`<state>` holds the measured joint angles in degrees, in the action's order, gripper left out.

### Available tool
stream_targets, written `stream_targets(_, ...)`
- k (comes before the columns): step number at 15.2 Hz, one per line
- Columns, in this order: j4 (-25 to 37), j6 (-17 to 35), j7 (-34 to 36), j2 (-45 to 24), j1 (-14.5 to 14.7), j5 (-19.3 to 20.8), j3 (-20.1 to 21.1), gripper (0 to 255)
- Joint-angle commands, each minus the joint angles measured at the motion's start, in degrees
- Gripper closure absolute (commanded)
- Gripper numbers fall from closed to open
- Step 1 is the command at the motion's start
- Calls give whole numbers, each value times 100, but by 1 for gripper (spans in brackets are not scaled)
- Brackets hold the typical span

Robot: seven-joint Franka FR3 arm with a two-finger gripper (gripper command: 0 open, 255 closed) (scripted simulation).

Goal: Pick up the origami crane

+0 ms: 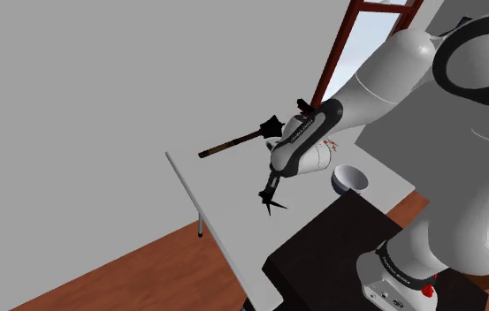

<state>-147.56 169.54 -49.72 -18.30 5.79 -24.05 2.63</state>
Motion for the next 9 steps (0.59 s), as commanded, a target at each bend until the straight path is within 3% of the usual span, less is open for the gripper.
stream_targets(1,-47,-150,119,193,104,104,-109,255)
stream_targets(9,-169,-618,477,783,301,501,-388,255)
